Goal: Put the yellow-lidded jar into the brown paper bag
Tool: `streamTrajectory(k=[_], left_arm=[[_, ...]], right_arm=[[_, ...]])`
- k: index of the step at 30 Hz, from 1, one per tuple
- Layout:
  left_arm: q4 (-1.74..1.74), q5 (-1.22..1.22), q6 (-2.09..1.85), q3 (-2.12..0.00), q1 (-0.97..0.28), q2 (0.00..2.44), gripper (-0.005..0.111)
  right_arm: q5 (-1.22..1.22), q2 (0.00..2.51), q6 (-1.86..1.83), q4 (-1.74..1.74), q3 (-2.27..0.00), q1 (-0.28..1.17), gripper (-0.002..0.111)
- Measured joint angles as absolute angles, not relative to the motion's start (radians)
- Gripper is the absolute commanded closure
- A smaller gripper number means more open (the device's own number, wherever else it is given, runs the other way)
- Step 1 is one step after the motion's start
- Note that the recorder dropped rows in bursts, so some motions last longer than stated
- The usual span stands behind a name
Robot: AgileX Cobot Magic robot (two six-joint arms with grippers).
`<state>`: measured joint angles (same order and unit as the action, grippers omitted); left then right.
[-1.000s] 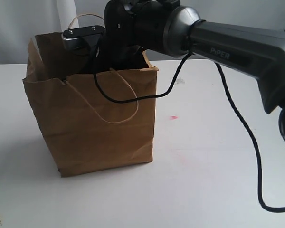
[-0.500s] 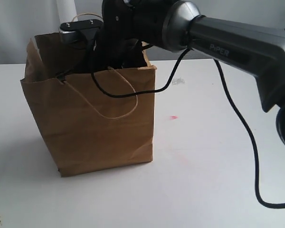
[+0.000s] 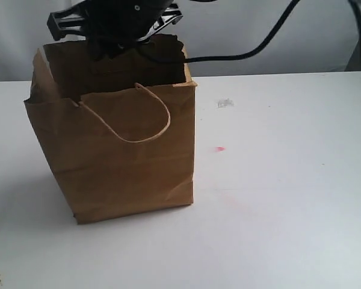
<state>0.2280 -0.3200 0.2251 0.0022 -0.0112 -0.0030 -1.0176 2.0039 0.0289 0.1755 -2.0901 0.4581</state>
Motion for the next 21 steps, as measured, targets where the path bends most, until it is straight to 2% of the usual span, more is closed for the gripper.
streamTrajectory(k=[1,2,15,21], left_arm=[[0.228,-0.32,0.225,0.002,-0.011,-0.003,0.106],[0.228,-0.32,0.225,0.002,-0.011,-0.003,0.106],[0.228,-0.32,0.225,0.002,-0.011,-0.003,0.106],[0.228,-0.32,0.225,0.002,-0.011,-0.003,0.106]], right_arm=[[-1.033,1.992,0.029,0.175,-2.09,0.458,0.107],[-1.049,1.98,0.029,0.175,-2.09,0.458,0.108],[-1.209,1.755,0.029,0.085,-2.085,0.458,0.108],[-1.212,1.554,0.029,0.092,-1.967,0.458,0.108]])
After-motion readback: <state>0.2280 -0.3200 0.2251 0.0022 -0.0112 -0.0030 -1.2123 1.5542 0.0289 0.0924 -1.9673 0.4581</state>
